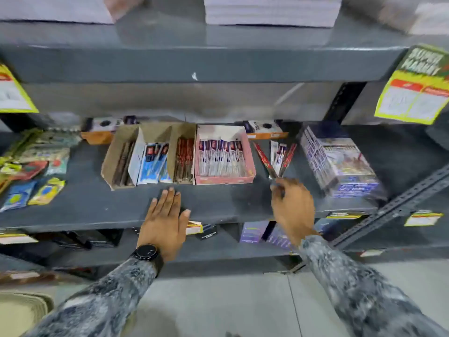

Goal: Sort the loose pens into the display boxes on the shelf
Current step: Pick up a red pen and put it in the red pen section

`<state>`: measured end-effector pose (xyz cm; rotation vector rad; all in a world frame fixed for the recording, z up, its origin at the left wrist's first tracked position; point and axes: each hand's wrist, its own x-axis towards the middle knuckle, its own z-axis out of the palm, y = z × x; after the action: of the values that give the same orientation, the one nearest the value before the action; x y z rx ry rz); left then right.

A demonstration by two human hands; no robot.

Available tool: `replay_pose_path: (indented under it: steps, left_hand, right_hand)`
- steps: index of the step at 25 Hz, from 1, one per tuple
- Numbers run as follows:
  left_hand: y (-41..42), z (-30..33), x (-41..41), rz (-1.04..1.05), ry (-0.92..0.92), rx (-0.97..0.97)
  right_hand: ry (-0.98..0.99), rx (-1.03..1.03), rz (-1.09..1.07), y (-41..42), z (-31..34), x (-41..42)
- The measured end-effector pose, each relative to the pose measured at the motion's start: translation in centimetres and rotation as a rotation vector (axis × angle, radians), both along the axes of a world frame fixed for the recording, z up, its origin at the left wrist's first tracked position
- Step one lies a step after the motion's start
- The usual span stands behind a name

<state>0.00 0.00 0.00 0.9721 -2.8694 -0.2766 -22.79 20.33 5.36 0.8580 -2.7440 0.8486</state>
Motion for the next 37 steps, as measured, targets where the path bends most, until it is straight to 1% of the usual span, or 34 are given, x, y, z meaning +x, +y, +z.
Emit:
replay_pose_path:
  steps: [2, 4, 8, 10, 12, 14, 16, 17, 18, 19, 20, 21, 22, 23, 24, 25, 27, 29, 31, 35, 36, 37]
  left_hand:
    - [-0.2, -0.2, -0.1, 0.026, 0.049, -0.054]
    - [-0.1, -0.9, -0.1, 0.022, 0.061, -0.138]
    - [0.0, -1.2, -0.2, 0.022, 0.097, -0.145]
    - [-0.2, -1.3, -0.1, 0.025, 0.086, -0.146]
    - [-0.2, -1.0, 0.0, 0.018, 0.083, -0.112]
    - [-0.1, -0.6, -0.1, 0.011, 0.086, -0.033]
    - [-0.5, 0.2, -0.1, 0.002, 0.121, 0.064]
    - [-0.8, 0.7, 0.0, 0.016, 0.168, 0.145]
    - [-1.3, 1.4, 0.2, 0.064, 0.253, 0.267]
    - [-1.8, 2.3, 0.5, 0.138, 0.368, 0.429]
    - [-2.3, 3.2, 1.0, 0.209, 0.509, 0.647]
    - [-2.7, 4.0, 1.4, 0.252, 0.636, 0.887]
    - [-3.0, 4.6, 1.7, 0.267, 0.705, 1.093]
    - [-3.3, 5.2, 1.9, 0.254, 0.702, 1.236]
    - [-3.5, 5.6, 2.1, 0.231, 0.665, 1.33]
    - [-3.5, 5.8, 2.1, 0.213, 0.637, 1.391]
    - [-3.7, 5.6, 2.5, 0.239, 0.679, 1.43]
    - [-4.0, 5.1, 3.0, 0.311, 0.778, 1.438]
    - [-4.4, 4.8, 3.2, 0.342, 0.829, 1.426]
    - [-5.0, 5.0, 2.3, 0.306, 0.859, 1.304]
    - [-5.0, 5.1, 2.0, 0.296, 0.878, 1.273]
    - [-5.0, 5.0, 2.0, 0.285, 0.882, 1.178]
  right_hand:
    - [-0.097, -0.024, -0.127, -1.5, -0.1, -1.9]
    - [-0.197, -0.013, -0.251, -2.6, -0.4, -3.6]
    - [-0.284, -0.001, -0.297, -3.6, -1.8, -3.8]
    - [-0.296, -0.071, -0.338, -3.8, -1.9, -4.1]
    - [-0.358, -0.22, -0.369, -3.5, -1.6, -3.9]
    - [-0.418, -0.442, -0.369, -2.5, -0.7, -3.1]
    - [-0.506, -0.796, -0.347, -1.2, 0.8, -1.1]
    - [-0.554, -0.958, -0.315, -0.1, 1.7, 0.1]
    - [-0.608, -1.061, -0.266, 0.9, 2.5, 1.2]
    - [-0.677, -1.103, -0.202, 1.7, 3.2, 2.2]
    - [-0.764, -1.084, -0.131, 2.1, 3.8, 3.1]
    - [-0.853, -1.012, -0.062, 1.9, 4.3, 3.7]
    - [-0.923, -0.897, -0.002, 1.3, 4.6, 4.3]
    - [-0.964, -0.755, 0.041, 0.4, 4.6, 4.8]
    - [-0.979, -0.624, 0.062, -0.7, 4.4, 5.3]
    - [-0.985, -0.535, 0.073, -1.7, 4.2, 5.7]
    - [-1.015, -0.452, 0.077, -3.5, 3.8, 6.3]
    - [-1.052, -0.413, 0.079, -4.2, 3.5, 6.7]
    - [-1.083, -0.355, 0.088, -4.2, 3.0, 7.2]
    - [-1.071, -0.115, 0.151, -4.1, 1.6, 9.0]
    - [-1.082, -0.107, 0.146, -4.2, 1.3, 9.8]
    - [-1.101, -0.151, 0.109, -4.3, 0.8, 10.5]
